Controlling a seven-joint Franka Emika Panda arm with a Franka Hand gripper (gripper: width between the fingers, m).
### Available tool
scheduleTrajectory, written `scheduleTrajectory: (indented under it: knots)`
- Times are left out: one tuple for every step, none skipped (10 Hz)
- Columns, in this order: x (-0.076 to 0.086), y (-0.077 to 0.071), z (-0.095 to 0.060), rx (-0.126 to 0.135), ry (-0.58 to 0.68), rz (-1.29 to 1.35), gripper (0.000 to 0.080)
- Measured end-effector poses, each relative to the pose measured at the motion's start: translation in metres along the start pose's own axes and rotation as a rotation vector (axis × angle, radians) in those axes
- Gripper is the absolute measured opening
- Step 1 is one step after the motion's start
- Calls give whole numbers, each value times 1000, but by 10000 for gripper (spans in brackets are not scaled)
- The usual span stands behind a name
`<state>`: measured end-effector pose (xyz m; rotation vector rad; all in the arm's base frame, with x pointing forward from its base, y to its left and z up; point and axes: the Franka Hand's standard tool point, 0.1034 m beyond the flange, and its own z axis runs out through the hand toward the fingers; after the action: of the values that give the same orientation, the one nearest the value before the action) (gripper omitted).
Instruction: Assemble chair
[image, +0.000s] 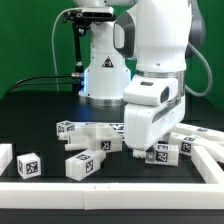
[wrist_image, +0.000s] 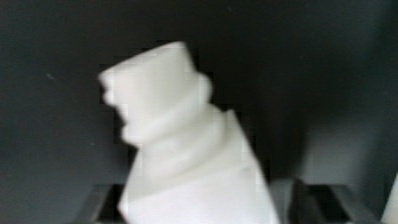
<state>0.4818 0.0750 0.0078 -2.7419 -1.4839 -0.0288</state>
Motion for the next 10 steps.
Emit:
scheduleTrajectory:
  knots:
    - [0,0,0,0,0,0,279]
    - [-6,3,-2,14,-23,-25,281]
    - [-16,16,-19,25,-57,-36,281]
    - [-25,26,-40,16,-72,-19,281]
    - [-38,33,-61,-1,-82,11,281]
    - [-42,34,-68,-9,-81,32,281]
    - [-40,35,-69,-11,-79,29,281]
    - [-41,34,-67,-8,-80,29,281]
    - [-41,34,-67,-8,-81,29,281]
    - [-46,37,-68,-8,-77,34,281]
